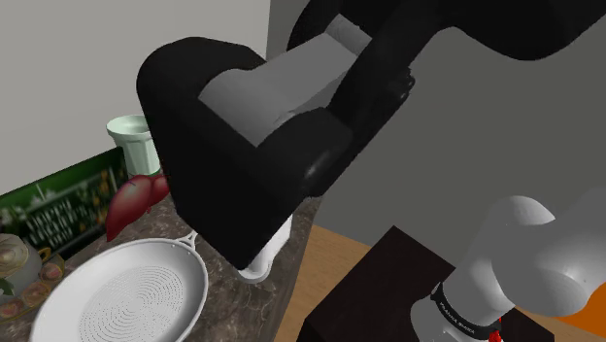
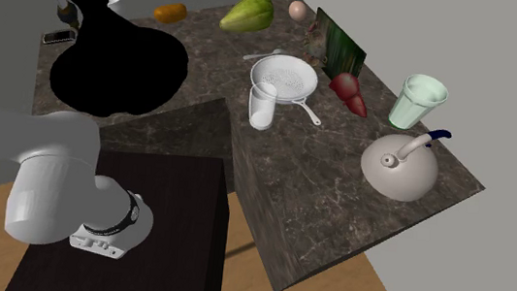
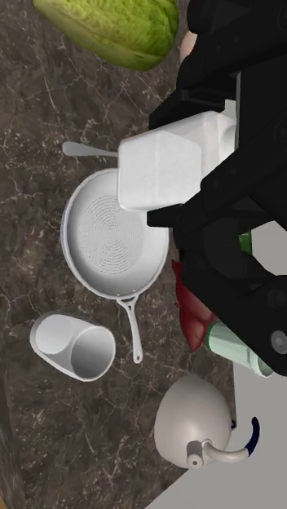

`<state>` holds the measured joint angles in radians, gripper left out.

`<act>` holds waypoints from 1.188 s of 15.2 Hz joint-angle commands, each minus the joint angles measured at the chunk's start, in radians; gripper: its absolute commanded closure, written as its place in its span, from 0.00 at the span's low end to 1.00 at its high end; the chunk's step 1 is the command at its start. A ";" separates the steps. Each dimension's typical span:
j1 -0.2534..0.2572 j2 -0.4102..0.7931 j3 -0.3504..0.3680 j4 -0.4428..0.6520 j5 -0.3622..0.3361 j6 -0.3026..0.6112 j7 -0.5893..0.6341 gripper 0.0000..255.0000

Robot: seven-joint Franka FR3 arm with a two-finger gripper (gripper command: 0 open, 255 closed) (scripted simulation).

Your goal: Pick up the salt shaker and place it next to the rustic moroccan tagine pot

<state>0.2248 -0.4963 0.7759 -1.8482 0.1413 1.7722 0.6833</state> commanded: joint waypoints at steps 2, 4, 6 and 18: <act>-0.010 0.023 0.081 0.047 -0.010 -0.018 0.079 1.00; -0.010 0.022 0.092 0.038 -0.009 -0.008 0.090 1.00; -0.003 0.013 0.091 0.004 -0.002 0.018 0.089 1.00; 0.024 -0.023 0.105 -0.180 0.028 0.171 0.095 1.00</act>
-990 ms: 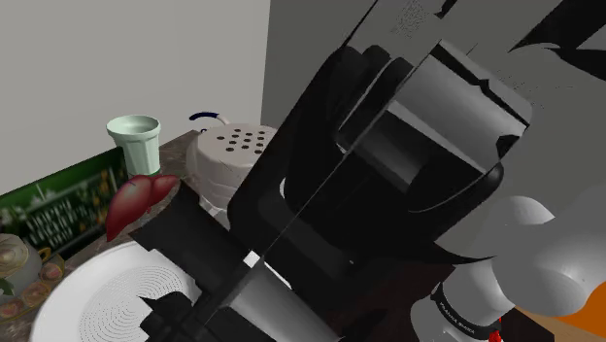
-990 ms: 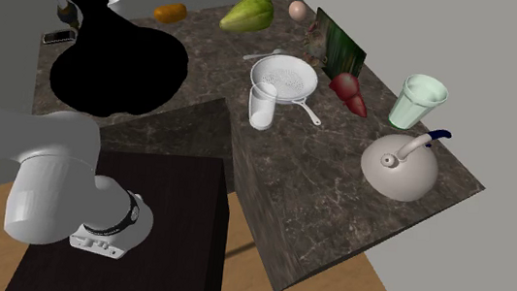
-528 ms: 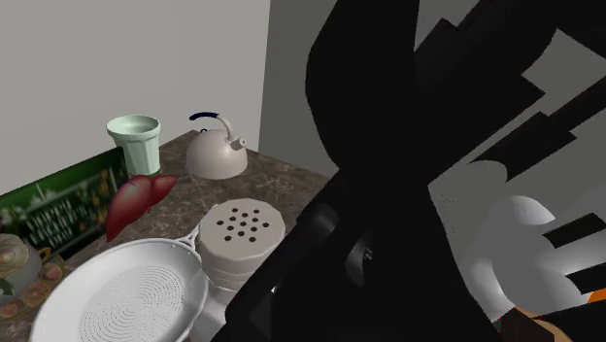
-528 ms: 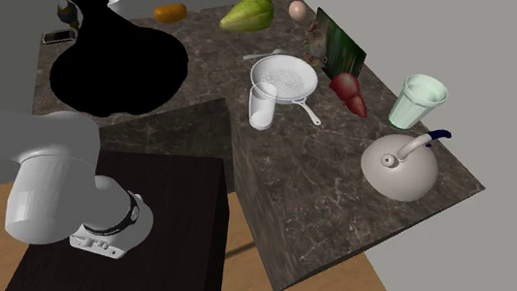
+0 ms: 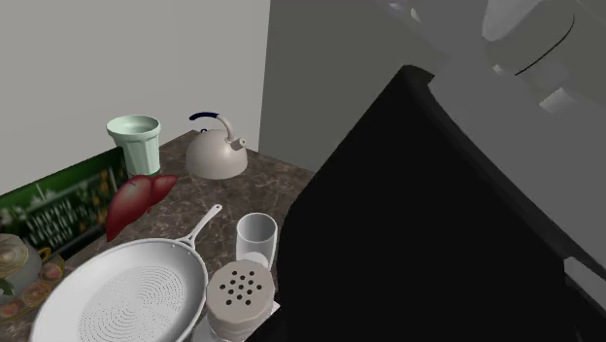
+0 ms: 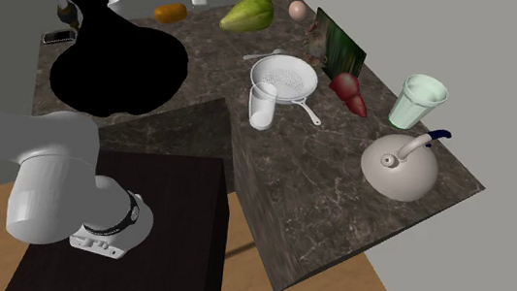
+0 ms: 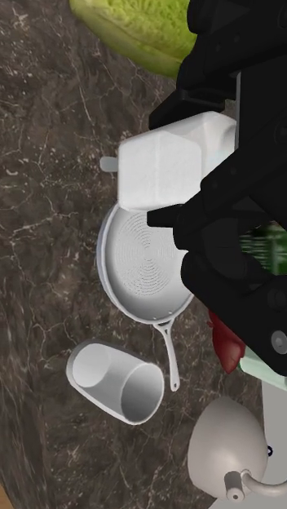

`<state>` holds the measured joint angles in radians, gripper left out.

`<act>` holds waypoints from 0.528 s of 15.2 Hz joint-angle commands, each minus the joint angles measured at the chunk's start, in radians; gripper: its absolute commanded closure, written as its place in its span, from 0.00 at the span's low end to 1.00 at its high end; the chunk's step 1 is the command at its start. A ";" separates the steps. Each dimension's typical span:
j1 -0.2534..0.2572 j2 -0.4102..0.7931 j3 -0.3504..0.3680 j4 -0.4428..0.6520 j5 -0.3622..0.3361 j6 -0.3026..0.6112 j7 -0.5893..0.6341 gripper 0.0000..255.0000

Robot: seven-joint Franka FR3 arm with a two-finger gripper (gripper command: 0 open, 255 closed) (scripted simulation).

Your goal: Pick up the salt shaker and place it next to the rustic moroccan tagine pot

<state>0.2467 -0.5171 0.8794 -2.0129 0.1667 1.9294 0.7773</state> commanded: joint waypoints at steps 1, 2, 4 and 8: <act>0.004 -0.004 0.004 -0.030 0.004 0.026 0.002 1.00; 0.005 -0.005 0.007 -0.043 0.006 0.039 0.003 1.00; 0.007 -0.007 0.013 -0.070 0.010 0.065 0.005 1.00; 0.009 -0.007 0.028 -0.121 0.015 0.116 0.012 1.00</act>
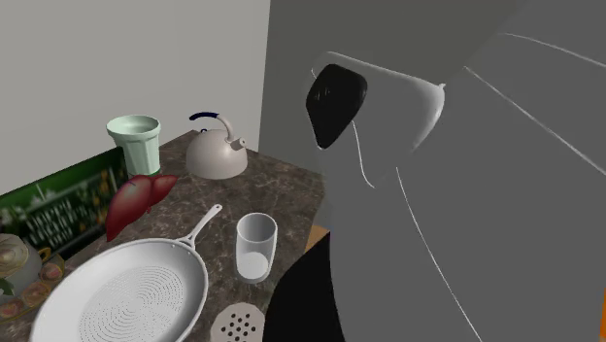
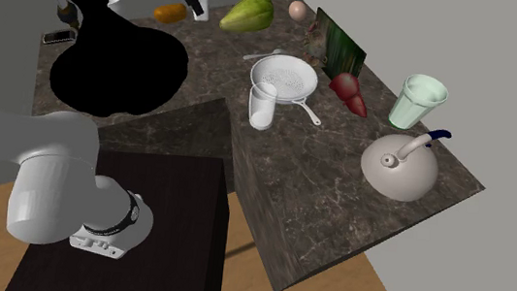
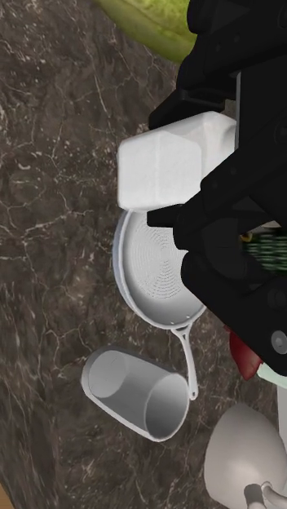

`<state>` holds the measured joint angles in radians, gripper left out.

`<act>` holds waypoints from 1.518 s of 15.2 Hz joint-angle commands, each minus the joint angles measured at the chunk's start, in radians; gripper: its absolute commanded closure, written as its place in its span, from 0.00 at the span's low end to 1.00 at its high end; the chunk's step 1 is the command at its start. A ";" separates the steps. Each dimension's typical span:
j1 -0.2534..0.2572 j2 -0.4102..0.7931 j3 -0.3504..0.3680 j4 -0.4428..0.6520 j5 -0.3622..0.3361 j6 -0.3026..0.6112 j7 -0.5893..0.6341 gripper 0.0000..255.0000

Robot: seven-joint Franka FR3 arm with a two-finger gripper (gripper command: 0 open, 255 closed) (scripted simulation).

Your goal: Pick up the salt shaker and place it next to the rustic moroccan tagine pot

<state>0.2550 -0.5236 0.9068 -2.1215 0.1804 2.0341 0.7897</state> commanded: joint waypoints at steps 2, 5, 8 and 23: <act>0.001 0.000 0.010 -0.036 0.004 0.038 0.003 1.00; 0.000 0.004 0.025 -0.071 0.006 0.077 0.010 1.00; -0.003 0.010 0.041 -0.104 0.008 0.116 0.018 1.00; -0.055 0.073 0.161 -0.244 -0.011 0.322 0.076 1.00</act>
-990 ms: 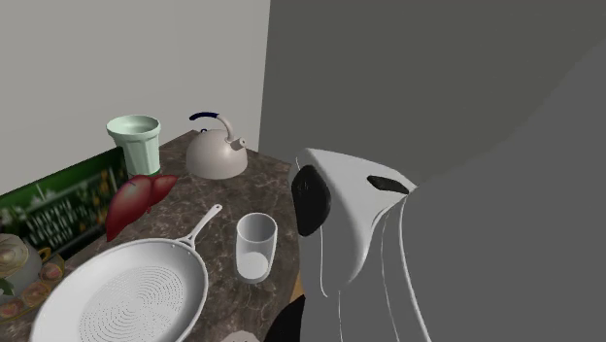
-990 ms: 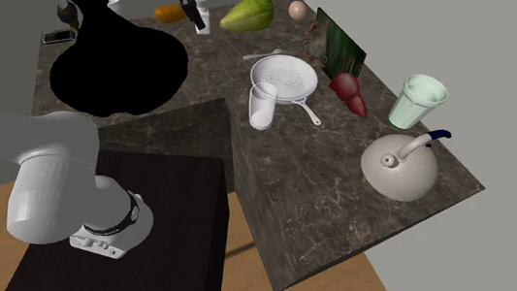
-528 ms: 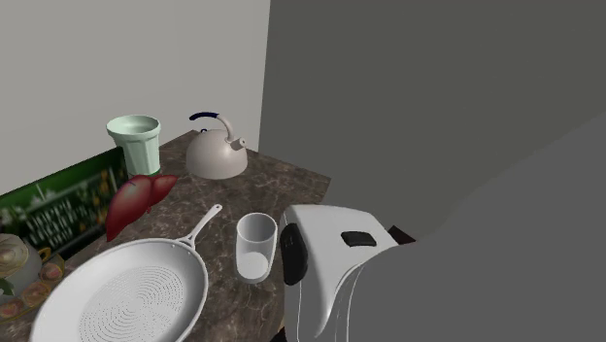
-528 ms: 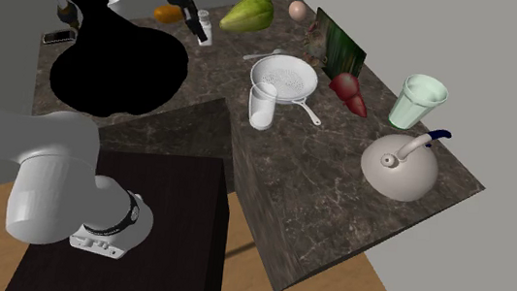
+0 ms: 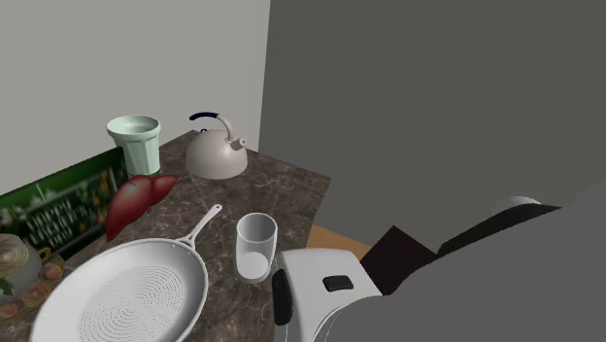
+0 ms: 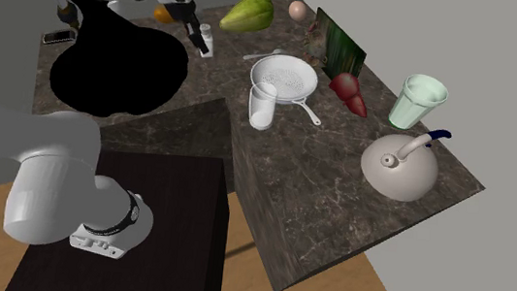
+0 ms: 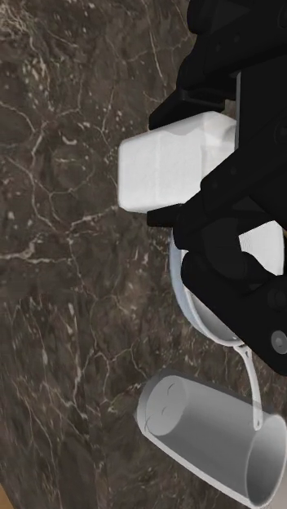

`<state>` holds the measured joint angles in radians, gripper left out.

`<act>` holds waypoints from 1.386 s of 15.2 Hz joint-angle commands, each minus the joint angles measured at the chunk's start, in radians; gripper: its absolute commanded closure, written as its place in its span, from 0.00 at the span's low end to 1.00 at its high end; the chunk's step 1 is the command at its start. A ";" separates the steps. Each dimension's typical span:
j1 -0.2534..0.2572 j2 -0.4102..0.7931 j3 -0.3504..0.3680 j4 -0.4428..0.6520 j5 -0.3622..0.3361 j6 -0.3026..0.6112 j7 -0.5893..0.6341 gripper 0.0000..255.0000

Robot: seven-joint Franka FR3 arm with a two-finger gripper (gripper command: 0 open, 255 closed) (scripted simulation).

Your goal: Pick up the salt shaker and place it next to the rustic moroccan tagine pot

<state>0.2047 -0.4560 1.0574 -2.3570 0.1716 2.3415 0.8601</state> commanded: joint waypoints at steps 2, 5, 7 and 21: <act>-0.019 0.018 0.032 -0.024 -0.009 0.043 0.017 1.00; -0.045 0.038 0.070 -0.046 -0.023 0.086 0.036 1.00; -0.066 0.053 0.098 -0.059 -0.034 0.115 0.050 1.00; -0.360 0.157 0.420 -0.127 -0.154 0.312 0.179 1.00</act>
<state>-0.1302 -0.3033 1.4520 -2.4810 0.0246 2.6424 1.0324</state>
